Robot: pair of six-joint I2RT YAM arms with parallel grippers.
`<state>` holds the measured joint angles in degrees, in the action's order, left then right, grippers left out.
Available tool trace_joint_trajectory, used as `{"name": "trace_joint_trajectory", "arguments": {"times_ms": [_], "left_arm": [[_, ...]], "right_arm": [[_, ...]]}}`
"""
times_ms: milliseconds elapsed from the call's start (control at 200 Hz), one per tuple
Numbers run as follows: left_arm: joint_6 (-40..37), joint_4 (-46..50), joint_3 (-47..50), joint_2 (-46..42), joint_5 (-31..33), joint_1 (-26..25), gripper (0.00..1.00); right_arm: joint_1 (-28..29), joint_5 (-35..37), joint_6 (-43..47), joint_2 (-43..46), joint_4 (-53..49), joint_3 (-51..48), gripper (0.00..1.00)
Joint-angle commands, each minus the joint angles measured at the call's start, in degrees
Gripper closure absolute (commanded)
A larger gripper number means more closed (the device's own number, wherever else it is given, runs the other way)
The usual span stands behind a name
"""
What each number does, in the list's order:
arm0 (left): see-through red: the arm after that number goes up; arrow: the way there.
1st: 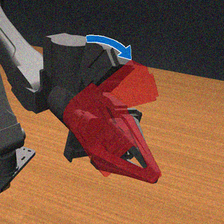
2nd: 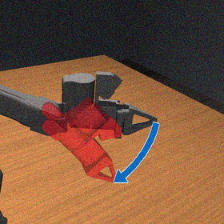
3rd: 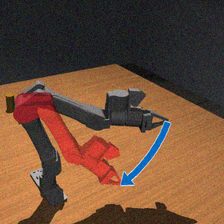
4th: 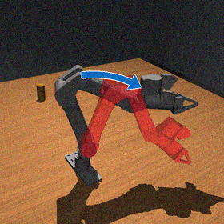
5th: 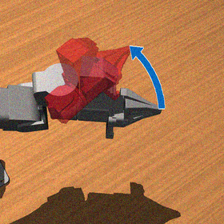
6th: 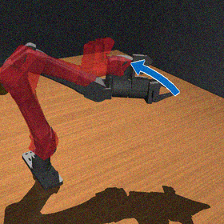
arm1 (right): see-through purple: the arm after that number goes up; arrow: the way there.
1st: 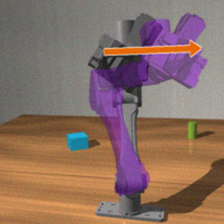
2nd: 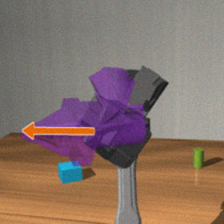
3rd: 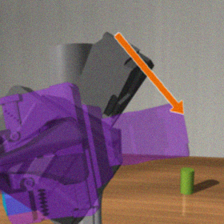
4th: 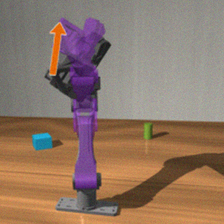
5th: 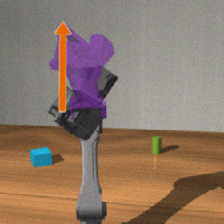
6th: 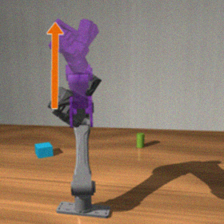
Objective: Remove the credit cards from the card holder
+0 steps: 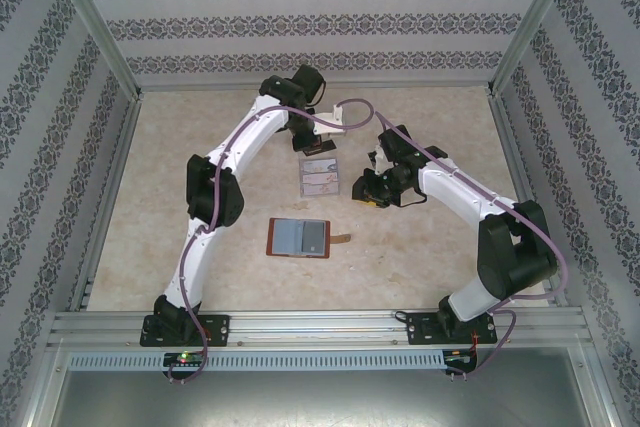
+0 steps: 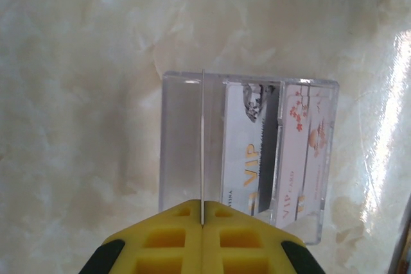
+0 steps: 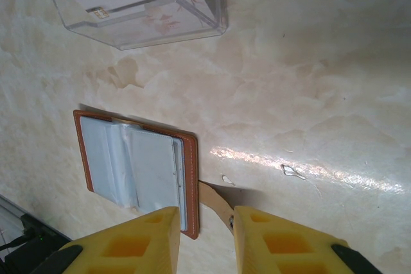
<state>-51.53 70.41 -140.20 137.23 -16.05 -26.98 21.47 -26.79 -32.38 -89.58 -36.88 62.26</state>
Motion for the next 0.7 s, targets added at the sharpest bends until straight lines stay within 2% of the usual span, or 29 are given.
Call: {"name": "trace_joint_trajectory", "arguments": {"times_ms": [0, 180, 570, 695], "left_arm": [[-2.69, 5.26, -2.13, 1.44, -0.79, 0.74, 1.0], [-2.79, 5.2, -2.28, 2.69, 0.65, 1.03, 1.0], [-2.39, 3.77, -3.43, 4.36, -0.56, 1.13, 1.0], [-2.1, 3.27, -3.51, 4.49, -0.39, 1.1, 0.97]], "right_arm": [[-0.64, 0.2, 0.09, -0.47, -0.22, 0.99, 0.7], [-0.64, 0.15, 0.21, -0.82, -0.23, 1.2, 0.7], [-0.64, 0.33, -0.25, -0.78, 0.06, 0.59, 0.7], [-0.64, 0.24, -0.34, -0.78, 0.15, 0.51, 0.7]]}}
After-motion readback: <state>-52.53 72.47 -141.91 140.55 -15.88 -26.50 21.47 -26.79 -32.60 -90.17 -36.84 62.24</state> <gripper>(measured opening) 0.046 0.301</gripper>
